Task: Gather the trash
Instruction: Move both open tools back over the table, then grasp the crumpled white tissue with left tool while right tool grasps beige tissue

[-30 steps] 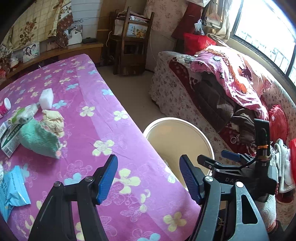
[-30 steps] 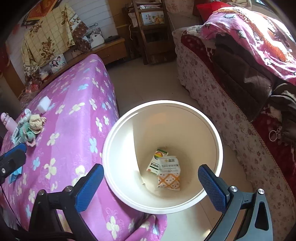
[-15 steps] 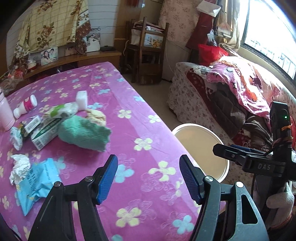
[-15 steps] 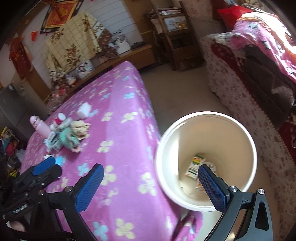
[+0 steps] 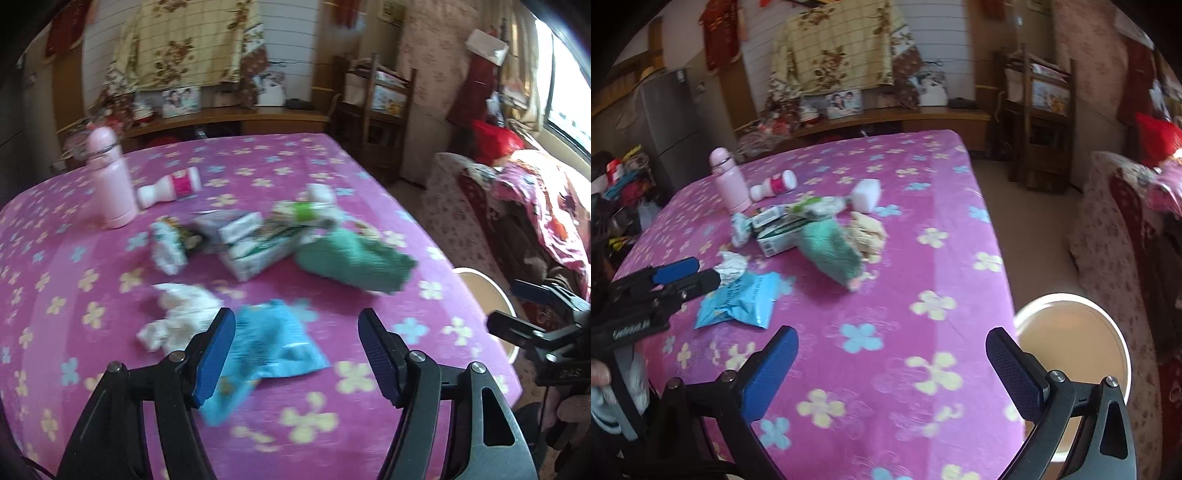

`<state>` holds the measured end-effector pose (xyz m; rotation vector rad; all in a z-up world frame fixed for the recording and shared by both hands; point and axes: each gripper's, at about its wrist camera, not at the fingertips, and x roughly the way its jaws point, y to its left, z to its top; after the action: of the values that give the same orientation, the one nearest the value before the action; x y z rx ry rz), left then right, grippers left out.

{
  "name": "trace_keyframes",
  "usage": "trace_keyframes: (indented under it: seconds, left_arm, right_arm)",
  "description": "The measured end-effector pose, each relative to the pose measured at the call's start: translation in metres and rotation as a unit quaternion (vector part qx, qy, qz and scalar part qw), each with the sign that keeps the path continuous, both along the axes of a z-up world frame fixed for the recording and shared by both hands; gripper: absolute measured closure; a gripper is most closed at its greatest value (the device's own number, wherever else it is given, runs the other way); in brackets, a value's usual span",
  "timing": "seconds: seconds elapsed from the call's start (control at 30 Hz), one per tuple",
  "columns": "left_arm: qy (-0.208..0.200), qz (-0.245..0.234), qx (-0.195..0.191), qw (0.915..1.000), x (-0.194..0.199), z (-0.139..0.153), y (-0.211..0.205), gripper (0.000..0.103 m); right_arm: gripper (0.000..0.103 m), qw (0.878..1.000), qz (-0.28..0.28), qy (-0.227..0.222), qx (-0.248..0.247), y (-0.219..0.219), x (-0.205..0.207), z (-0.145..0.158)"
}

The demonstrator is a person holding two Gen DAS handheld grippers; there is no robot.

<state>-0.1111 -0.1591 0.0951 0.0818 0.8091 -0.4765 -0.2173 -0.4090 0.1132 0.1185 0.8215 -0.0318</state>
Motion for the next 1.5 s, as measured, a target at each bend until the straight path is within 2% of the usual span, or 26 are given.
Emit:
trace_keyframes:
  seconds: [0.13,0.27,0.33,0.53,0.67,0.7,0.73,0.8,0.87,0.9,0.93,1.0,1.13,1.2,1.3,1.37,1.5]
  left_arm:
    - [0.008,0.039,0.010,0.9992,0.023,-0.010,0.037,0.033]
    - [0.019,0.051,0.018,0.9984,0.039,-0.019,0.054,0.033]
    - [0.024,0.054,0.020,0.9980,0.048,-0.025,0.057,0.033]
    - [0.040,0.048,0.032,0.9975,0.069,-0.042,0.054,0.033]
    - [0.050,0.050,0.040,0.9967,0.084,-0.053,0.052,0.033]
    - [0.054,0.051,0.044,0.9963,0.089,-0.058,0.050,0.033]
    - [0.058,0.052,0.045,0.9960,0.092,-0.060,0.050,0.033]
    - [0.074,0.046,0.037,0.9955,0.098,-0.067,0.048,0.033]
    - [0.085,0.037,0.026,0.9953,0.101,-0.070,0.047,0.049]
    - [0.090,0.032,0.023,0.9952,0.101,-0.071,0.046,0.065]
    - [0.092,0.028,0.019,0.9952,0.100,-0.071,0.046,0.073]
    - [0.092,0.023,0.016,0.9954,0.097,-0.067,0.048,0.081]
    - [0.075,0.029,0.010,0.9967,0.088,-0.052,0.058,0.087]
    - [0.070,0.032,0.001,0.9970,0.084,-0.044,0.063,0.088]
    - [0.057,0.034,-0.004,0.9978,0.076,-0.030,0.067,0.088]
    - [0.052,0.033,-0.005,0.9981,0.072,-0.025,0.068,0.088]
    - [0.045,0.035,-0.005,0.9984,0.064,-0.019,0.071,0.088]
  right_arm:
    - [0.005,1.000,0.020,-0.002,-0.012,0.020,0.015,-0.003]
    - [0.011,0.999,0.029,0.005,0.013,0.024,0.036,-0.008]
    - [0.022,0.999,0.032,0.009,0.015,0.028,0.046,-0.009]
    - [0.022,0.999,0.035,0.022,-0.015,0.031,0.089,-0.021]
    - [0.022,0.997,0.058,0.032,-0.033,0.040,0.108,-0.031]
    - [0.026,0.997,0.064,0.035,-0.038,0.043,0.111,-0.035]
    - [0.043,0.996,0.067,0.038,-0.041,0.045,0.116,-0.040]
    - [0.065,0.996,0.069,0.051,-0.034,0.047,0.123,-0.051]
    - [0.072,0.996,0.077,0.051,-0.017,0.048,0.124,-0.058]
    - [0.075,0.996,0.080,0.048,-0.016,0.050,0.121,-0.059]
    - [0.079,0.996,0.082,0.042,-0.016,0.051,0.118,-0.058]
    - [0.082,0.996,0.086,0.032,-0.003,0.051,0.108,-0.054]
    - [0.092,0.996,0.083,0.008,0.035,0.043,0.083,-0.038]
    - [0.093,0.995,0.084,-0.005,0.052,0.041,0.070,-0.028]
    - [0.093,0.995,0.092,-0.012,0.043,0.043,0.058,-0.017]
    - [0.091,0.996,0.075,-0.024,0.029,0.041,0.055,-0.013]
    - [0.091,0.998,0.041,0.008,0.047,0.025,0.068,-0.018]
